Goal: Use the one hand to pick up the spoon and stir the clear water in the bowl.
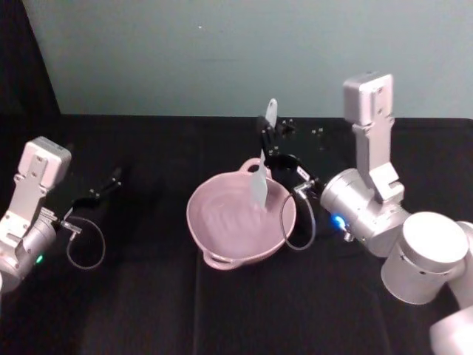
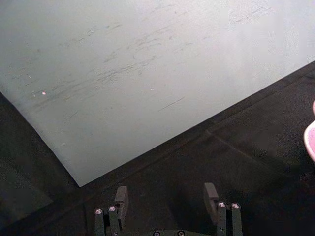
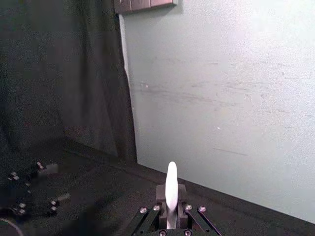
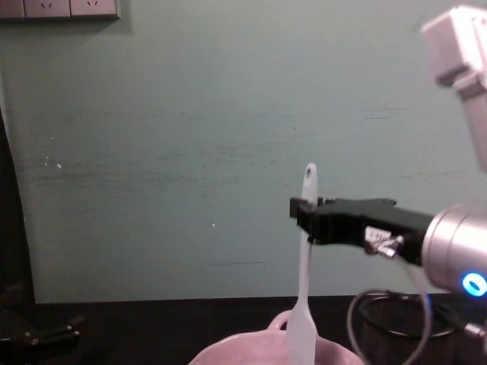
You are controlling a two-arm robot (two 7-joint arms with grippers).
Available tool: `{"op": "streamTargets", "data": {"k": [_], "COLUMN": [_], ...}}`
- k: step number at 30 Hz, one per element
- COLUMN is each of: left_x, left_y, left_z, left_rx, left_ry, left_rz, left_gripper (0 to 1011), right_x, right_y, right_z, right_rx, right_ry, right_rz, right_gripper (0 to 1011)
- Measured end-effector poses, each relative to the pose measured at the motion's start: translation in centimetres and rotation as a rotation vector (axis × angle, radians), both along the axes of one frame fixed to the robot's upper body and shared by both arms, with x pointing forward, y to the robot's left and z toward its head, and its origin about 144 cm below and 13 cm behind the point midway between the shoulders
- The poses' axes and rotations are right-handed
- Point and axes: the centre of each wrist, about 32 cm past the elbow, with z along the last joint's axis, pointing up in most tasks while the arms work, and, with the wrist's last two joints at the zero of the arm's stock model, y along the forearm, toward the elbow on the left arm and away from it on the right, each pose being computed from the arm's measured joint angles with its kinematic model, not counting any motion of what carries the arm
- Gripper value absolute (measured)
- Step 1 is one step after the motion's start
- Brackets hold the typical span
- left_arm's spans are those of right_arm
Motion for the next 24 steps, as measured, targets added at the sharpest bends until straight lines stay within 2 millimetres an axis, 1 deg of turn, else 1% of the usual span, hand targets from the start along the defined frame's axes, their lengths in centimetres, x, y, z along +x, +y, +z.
{"op": "streamTargets", "data": {"k": [4,8,12,15,18,24], "left_x": [0.0,0.0,0.0,0.0,0.0,0.0], "left_y": [0.0,0.0,0.0,0.0,0.0,0.0], "left_z": [0.0,0.0,0.0,0.0,0.0,0.0], "left_rx": [0.000,0.000,0.000,0.000,0.000,0.000], "left_ry": [0.000,0.000,0.000,0.000,0.000,0.000], "left_rz": [0.000,0.000,0.000,0.000,0.000,0.000], "left_gripper": [1011,1011,1011,1011,1011,1011], "right_x": [-0.5,-1.2,-1.9,-2.5,-2.8,-3.3], "right_y": [-0.8,-2.1,-3.0,-4.0,-4.7,-6.7], "right_z": [1.3,3.2,4.4,5.5,6.1,7.4], "right_rx": [0.031,0.080,0.111,0.148,0.167,0.231], "right_ry": [0.020,0.052,0.068,0.085,0.087,0.120], "right_rz": [0.016,0.032,0.036,0.035,0.024,-0.032], "right_gripper": [119,119,119,119,119,119]}}
